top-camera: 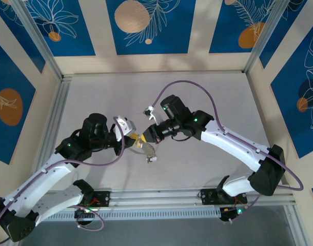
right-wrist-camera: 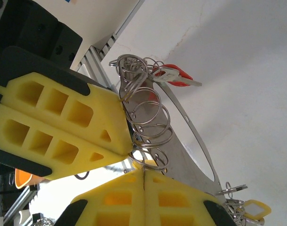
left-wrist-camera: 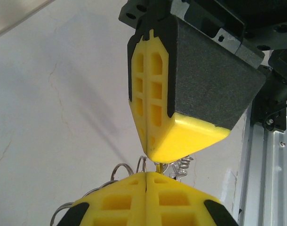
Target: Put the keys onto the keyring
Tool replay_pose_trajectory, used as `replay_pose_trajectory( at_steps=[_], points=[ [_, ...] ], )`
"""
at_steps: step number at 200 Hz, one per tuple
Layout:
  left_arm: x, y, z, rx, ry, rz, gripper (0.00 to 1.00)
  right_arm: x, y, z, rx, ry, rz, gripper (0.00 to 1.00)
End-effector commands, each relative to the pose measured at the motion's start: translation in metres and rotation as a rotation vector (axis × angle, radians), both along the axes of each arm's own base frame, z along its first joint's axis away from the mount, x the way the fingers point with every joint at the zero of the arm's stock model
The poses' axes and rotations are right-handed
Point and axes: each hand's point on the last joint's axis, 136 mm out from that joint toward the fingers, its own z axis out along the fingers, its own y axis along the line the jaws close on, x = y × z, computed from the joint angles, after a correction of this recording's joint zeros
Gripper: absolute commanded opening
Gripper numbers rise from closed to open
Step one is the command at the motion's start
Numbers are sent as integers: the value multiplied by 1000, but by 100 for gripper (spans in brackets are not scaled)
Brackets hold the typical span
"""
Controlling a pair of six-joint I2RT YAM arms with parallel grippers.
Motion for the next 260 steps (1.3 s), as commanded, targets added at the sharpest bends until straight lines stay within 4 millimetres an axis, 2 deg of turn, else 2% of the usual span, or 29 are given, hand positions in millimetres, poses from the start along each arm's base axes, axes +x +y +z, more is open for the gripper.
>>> replay_pose_trajectory(
  at_steps=[1,152,260],
  points=[
    [-6,-3,11,-26,-45,-31,0,0,1,14,21,-10,-10,0],
    [-9,-5,9,-16,-42,-48,0,11,-4,16,23,-38,-58,0],
    [-8,-7,8,-16,-29,-37,0,12,-10,3,12,-12,-68,0]
  ],
)
